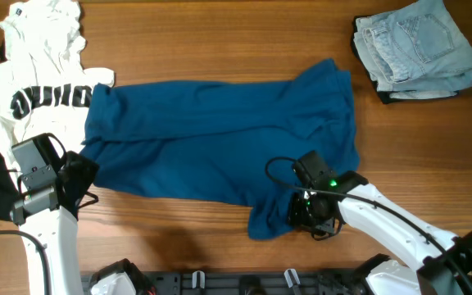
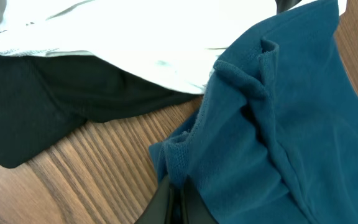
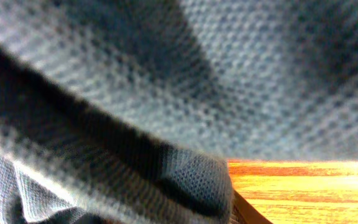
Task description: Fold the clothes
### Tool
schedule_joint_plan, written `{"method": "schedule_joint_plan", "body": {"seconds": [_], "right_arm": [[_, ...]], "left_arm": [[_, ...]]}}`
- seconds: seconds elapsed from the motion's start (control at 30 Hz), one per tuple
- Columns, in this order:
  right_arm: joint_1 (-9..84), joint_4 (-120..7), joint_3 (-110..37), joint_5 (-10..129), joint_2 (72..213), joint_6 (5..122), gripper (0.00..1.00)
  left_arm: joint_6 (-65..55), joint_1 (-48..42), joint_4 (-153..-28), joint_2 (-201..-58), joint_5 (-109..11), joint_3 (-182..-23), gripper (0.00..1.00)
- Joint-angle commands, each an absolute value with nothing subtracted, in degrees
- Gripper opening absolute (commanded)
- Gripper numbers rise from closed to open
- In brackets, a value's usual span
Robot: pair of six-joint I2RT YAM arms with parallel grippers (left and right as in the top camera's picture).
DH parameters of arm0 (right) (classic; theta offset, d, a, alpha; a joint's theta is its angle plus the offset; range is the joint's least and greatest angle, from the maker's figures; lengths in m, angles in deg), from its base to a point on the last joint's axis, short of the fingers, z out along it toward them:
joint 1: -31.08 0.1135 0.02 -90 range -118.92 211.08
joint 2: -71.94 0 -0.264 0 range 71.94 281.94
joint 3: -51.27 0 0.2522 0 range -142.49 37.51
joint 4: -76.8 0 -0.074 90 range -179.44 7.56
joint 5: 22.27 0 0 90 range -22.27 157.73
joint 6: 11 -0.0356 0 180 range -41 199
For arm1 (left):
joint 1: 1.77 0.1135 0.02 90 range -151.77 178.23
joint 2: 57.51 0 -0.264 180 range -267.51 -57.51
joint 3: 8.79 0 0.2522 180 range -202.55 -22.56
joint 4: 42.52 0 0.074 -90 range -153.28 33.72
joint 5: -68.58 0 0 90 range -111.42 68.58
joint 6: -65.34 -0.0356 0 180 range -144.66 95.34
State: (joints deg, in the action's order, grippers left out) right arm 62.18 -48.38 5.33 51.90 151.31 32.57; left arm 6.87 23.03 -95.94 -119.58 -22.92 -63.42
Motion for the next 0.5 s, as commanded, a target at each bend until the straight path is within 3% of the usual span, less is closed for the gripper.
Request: {"method": "schedule_joint_plan", "body": {"seconds": [0.0,0.17,0.3,0.47], "right_arm": [[62.42,-50.88,6.42,55.04,155.88,30.55,0.4],[62.42,-51.29,6.42,55.31,156.89,29.46,0.33],[62.42,-51.23,6.42,55.31,156.89,29.48,0.04],[62.42,-49.43,5.55,55.33,156.49,29.31,0.04]], "left_arm": [[5.54,22.88,-95.75,-119.77,-21.91,-63.98,0.04],[5.54,22.88,-95.75,-119.77,-21.91,-63.98,0.04],[5.54,22.88,-95.75,-119.77,-21.91,-63.98,0.04],[5.54,22.88,-95.7,-119.77,-21.93,-64.01,0.04]]}}
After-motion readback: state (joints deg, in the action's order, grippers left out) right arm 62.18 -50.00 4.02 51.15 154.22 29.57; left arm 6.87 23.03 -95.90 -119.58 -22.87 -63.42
